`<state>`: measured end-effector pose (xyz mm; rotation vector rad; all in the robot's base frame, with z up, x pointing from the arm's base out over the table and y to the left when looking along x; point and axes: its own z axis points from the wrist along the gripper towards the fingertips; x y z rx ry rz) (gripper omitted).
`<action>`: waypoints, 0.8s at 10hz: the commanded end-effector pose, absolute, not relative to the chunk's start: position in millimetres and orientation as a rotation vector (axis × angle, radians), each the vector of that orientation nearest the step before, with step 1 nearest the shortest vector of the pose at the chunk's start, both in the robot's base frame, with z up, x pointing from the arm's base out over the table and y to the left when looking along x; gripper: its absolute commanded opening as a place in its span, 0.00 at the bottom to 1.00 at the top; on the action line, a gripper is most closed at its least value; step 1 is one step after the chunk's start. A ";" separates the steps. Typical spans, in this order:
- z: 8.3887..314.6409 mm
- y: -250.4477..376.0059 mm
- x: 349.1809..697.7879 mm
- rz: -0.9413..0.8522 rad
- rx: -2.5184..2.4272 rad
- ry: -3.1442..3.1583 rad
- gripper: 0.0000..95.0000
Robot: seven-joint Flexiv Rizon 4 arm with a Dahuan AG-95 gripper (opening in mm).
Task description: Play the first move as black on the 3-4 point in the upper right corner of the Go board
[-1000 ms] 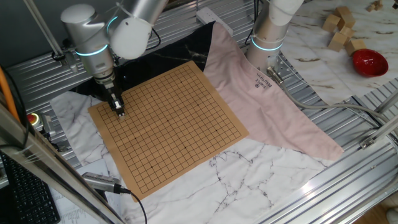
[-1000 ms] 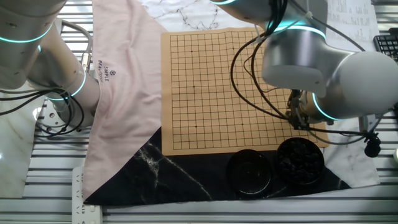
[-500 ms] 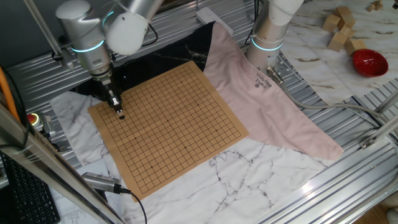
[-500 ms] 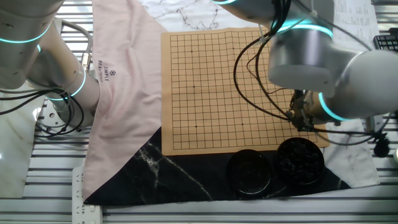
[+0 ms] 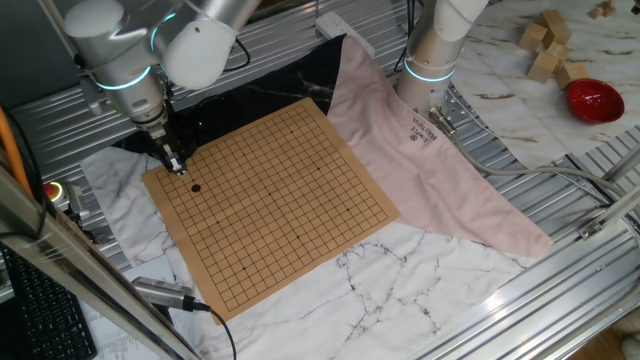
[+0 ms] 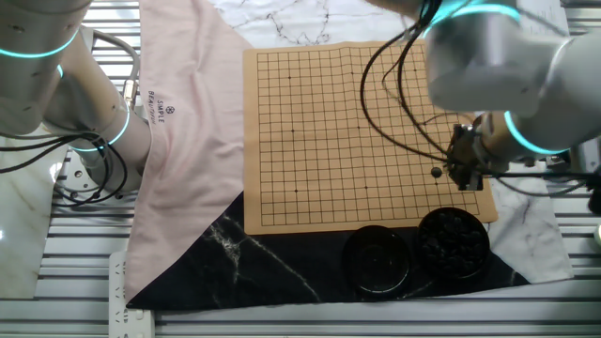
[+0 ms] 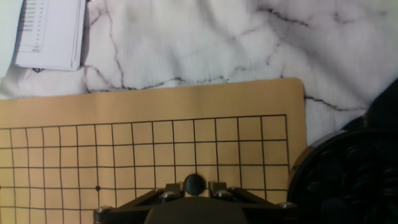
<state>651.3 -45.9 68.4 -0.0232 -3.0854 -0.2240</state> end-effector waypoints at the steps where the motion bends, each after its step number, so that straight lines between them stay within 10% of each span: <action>1: 86.2 -43.7 655.1 -0.144 -0.046 -3.088 0.00; 8: 126.0 -34.6 653.9 -0.028 -0.234 -3.093 0.00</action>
